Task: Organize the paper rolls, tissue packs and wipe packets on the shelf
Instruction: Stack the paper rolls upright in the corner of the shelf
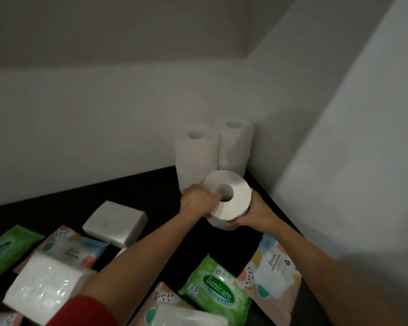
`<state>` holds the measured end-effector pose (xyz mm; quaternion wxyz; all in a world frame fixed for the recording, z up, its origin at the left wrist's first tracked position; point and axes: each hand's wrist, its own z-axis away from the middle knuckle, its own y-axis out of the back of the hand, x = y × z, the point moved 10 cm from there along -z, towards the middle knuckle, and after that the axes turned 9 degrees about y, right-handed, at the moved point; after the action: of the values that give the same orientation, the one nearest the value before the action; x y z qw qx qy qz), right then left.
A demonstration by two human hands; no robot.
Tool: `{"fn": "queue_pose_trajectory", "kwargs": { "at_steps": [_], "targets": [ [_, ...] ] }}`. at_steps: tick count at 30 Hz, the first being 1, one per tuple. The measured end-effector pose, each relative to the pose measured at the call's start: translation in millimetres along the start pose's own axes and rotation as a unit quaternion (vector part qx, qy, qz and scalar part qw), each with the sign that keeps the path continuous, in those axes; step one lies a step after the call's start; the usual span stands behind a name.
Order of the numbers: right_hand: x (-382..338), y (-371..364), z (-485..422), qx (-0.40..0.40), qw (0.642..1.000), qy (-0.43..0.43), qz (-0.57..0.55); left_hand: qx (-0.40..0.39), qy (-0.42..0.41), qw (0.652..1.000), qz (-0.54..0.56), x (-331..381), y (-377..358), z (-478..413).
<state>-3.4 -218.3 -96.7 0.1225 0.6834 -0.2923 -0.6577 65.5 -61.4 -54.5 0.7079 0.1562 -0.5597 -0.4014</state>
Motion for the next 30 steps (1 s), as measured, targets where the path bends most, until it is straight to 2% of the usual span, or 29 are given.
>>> {"fn": "queue_pose_trajectory", "kwargs": {
  "at_steps": [2,7,11,16,21,30],
  "targets": [
    [5.4,0.9,-0.3,-0.004,0.999,-0.02,-0.048,-0.015,0.008,1.0,0.001,-0.4,-9.7,-6.6],
    [25.2,2.0,-6.2,0.008,0.992,-0.071,-0.106,-0.084,0.004,0.987,0.14,-9.4,-24.6,-16.7],
    [27.2,0.3,-11.5,0.004,0.991,-0.067,-0.118,-0.131,0.018,0.979,0.155,-20.9,-37.2,-20.6],
    [28.1,2.4,-16.2,0.017,0.99,-0.058,-0.13,-0.102,-0.022,0.987,0.124,-16.3,-38.3,-19.1],
    [26.3,4.5,-18.9,0.014,0.989,-0.056,-0.14,-0.066,-0.019,0.988,0.136,-13.7,-36.5,-21.9],
    [24.4,3.9,-23.2,0.007,0.988,-0.057,-0.145,-0.07,-0.015,0.987,0.147,-12.4,-37.8,-23.3]
  ]
}}
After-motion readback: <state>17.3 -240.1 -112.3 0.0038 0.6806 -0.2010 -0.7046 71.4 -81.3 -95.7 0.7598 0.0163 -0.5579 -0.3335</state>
